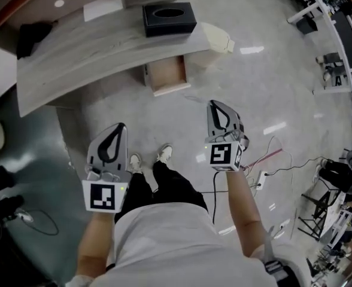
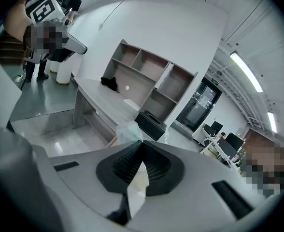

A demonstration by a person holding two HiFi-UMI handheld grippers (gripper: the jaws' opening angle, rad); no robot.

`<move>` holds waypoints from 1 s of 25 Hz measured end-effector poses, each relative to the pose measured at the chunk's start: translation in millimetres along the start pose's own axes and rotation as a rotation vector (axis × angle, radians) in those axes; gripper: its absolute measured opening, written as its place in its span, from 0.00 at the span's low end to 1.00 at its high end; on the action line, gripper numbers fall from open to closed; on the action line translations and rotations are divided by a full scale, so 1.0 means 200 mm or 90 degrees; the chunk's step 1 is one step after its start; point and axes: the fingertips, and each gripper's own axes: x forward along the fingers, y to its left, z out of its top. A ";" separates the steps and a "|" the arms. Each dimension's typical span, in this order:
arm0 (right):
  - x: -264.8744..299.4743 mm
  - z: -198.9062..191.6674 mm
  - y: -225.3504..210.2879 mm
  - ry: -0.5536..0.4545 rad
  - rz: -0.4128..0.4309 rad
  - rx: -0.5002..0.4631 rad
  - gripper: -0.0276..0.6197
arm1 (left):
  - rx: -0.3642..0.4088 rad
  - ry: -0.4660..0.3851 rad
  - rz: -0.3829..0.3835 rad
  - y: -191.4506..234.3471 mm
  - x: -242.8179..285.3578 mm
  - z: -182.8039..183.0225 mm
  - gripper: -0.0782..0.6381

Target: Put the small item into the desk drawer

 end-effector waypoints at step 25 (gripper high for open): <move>0.92 -0.51 0.43 0.040 0.099 -0.158 0.08 | -0.089 0.067 0.053 0.09 0.32 -0.65 0.13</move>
